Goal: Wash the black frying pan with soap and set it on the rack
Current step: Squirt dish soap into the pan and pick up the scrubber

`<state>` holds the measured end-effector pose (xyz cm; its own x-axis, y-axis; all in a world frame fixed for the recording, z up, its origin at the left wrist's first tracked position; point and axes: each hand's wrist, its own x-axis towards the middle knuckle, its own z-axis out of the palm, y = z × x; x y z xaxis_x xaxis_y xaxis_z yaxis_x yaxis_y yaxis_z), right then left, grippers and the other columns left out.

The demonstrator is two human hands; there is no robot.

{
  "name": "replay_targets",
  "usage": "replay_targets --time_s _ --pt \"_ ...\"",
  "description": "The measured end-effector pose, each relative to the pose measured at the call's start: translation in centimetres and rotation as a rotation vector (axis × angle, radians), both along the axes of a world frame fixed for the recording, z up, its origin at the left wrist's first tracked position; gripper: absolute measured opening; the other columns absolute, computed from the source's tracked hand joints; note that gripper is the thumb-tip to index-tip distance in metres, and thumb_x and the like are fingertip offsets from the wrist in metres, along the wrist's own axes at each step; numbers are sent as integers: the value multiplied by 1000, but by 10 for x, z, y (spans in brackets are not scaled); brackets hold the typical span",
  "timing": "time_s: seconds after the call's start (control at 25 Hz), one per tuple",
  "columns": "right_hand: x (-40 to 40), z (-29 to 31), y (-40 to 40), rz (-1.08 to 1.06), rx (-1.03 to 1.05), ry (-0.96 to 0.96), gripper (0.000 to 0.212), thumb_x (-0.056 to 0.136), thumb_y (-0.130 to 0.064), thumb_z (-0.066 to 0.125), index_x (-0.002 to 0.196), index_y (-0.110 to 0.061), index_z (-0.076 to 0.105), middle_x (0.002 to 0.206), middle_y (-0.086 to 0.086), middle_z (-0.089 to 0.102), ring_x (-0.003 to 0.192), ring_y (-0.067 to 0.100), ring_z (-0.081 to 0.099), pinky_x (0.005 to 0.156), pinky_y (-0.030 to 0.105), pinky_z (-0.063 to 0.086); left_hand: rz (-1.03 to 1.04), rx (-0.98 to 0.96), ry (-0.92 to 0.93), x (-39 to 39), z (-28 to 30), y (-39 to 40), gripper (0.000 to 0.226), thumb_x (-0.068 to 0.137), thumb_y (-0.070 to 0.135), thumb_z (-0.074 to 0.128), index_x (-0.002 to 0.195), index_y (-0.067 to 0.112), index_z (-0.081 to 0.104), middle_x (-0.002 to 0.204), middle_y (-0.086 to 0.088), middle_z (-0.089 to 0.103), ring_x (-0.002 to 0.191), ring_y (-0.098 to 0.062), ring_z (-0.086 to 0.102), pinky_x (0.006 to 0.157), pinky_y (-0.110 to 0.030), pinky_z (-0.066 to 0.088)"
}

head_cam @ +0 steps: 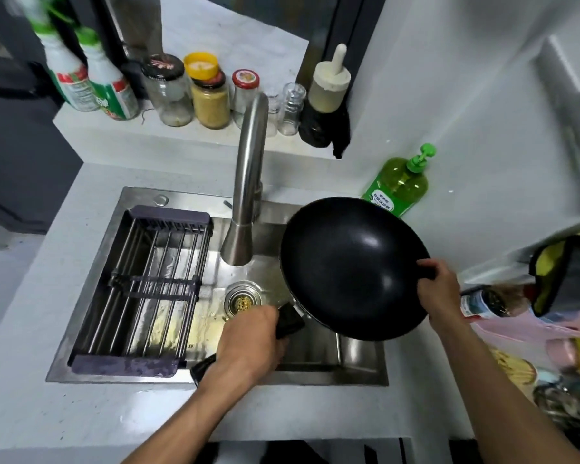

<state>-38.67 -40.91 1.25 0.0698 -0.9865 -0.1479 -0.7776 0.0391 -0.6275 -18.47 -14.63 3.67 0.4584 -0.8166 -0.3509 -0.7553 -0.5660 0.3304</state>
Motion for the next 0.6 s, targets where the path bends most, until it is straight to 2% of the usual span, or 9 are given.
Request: replay_targets --time_s 0.08,0.16,0.24,0.36,0.44,0.48,0.6 --pt "26 24 -36 84 -131 56 47 78 2 53 123 -8 61 127 20 57 115 37 55 99 40 42 18 -46 -109 -2 12 -16 27 82 36 64 102 19 60 101 -6 68 96 -29 65 73 -35 48" --pt "57 51 -75 186 -300 -28 45 79 -6 54 123 -5 59 127 20 54 113 37 54 100 39 40 43 -66 -165 -4 25 -34 22 81 33 65 98 20 60 97 -5 69 91 -29 65 68 -36 47" --pt "83 72 -124 209 -345 -95 43 84 -10 56 126 -7 57 131 17 54 118 35 53 105 37 36 65 -76 -202 -5 40 -55 21 80 35 66 94 21 60 93 -3 68 88 -29 65 63 -34 43" --pt "117 87 -192 183 -195 -38 39 99 -16 44 134 -4 52 141 19 50 131 32 46 106 31 31 114 -93 -190 2 61 -73 25 80 42 65 94 22 60 94 -3 68 92 -29 65 65 -34 43" --pt "130 83 -221 183 34 10 40 105 -11 31 137 7 48 143 29 47 133 38 44 103 33 34 120 -68 -221 10 71 -85 26 80 42 65 96 21 61 94 -3 68 91 -29 65 67 -34 46" --pt "134 80 -226 188 86 19 40 106 -7 28 136 11 46 142 34 45 132 42 44 102 36 34 120 -57 -240 14 75 -89 25 80 41 64 96 21 61 93 -3 68 90 -29 66 67 -34 47" --pt "134 72 -228 245 80 60 42 108 -13 25 133 10 51 141 34 46 130 42 45 101 36 35 110 -34 -275 26 82 -97 23 79 36 65 97 22 61 93 -2 67 89 -29 66 67 -34 46"
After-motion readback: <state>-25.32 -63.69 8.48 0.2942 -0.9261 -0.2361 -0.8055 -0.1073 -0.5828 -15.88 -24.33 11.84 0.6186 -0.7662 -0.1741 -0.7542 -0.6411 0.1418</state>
